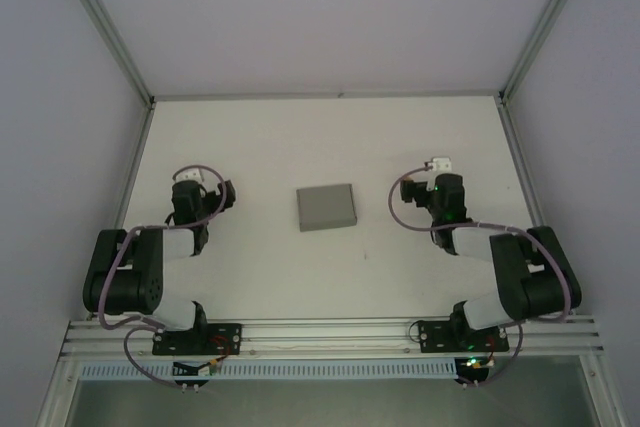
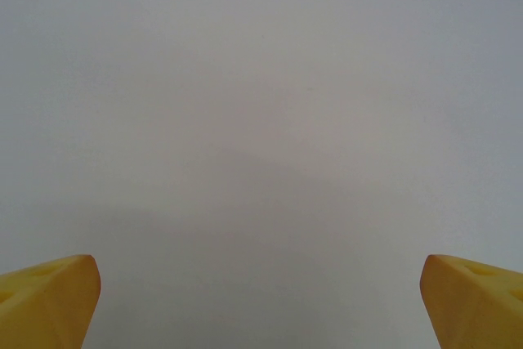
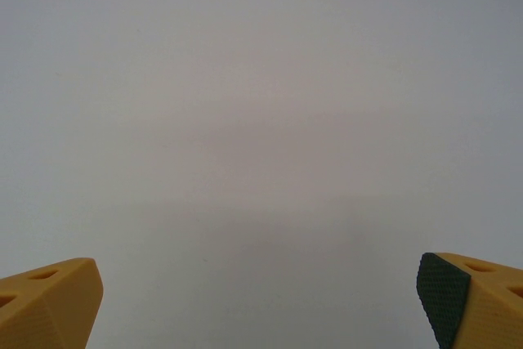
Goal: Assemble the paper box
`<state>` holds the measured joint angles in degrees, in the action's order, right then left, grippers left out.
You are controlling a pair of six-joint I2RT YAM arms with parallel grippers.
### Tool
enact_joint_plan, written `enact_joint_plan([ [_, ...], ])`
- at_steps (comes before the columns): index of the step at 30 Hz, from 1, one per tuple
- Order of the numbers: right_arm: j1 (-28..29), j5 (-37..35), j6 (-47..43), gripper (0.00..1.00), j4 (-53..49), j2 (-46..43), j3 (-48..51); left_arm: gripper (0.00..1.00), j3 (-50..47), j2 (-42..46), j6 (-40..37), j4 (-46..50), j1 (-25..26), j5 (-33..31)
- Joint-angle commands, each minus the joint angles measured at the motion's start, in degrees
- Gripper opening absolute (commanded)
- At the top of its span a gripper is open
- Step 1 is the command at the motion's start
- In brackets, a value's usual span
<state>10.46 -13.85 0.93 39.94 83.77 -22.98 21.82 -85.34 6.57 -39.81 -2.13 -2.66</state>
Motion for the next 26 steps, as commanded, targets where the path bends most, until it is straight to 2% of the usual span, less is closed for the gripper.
enact_joint_plan([
  [1, -6.59, 8.28, 5.35, 1.0, 16.26, 2.61, 3.96, 1.0, -4.47, -0.4, -0.86, -16.68, -0.43, 2.66],
  [2, -8.43, 10.33, 6.59, 1.0, 22.4, 6.46, 4.55, 1.0, -5.09, -3.07, -1.12, -19.47, 0.11, 2.14],
  [3, -9.14, 9.33, 8.26, 1.0, 18.06, 5.19, 3.5, 1.0, -5.04, -7.79, -2.08, -27.12, 0.69, 2.22],
  [4, -10.14, 10.53, 9.24, 1.0, 9.94, 3.48, 1.06, 1.0, -3.97, -6.26, -2.44, -21.59, 0.54, 3.78],
  [5, -10.46, 11.77, 9.12, 1.0, 11.79, 5.08, 0.32, 1.0, -1.5, -3.42, -2.36, -11.99, 0.82, 2.88],
  [7, -10.46, 12.65, 8.68, 1.0, 10.69, 4.49, 0.41, 1.0, 0.62, -6.55, -4.63, -13.69, 2.12, 3.79],
  [8, -10.45, 12.59, 8.74, 1.0, 12.0, 4.95, 0.53, 1.0, 1.56, -4.98, -4.97, -8.8, 2.21, 4.38],
  [10, -10.44, 12.68, 8.61, 1.0, 12.04, 4.75, 0.74, 1.0, 1.32, -6.01, -5.35, -11.67, 2.72, 3.13],
  [26, -10.37, 14.9, 7.65, 1.0, 11.74, 5.07, 0.27, 1.0, 2.52, -5.57, -6.69, -8.7, 4.59, 0.72],
])
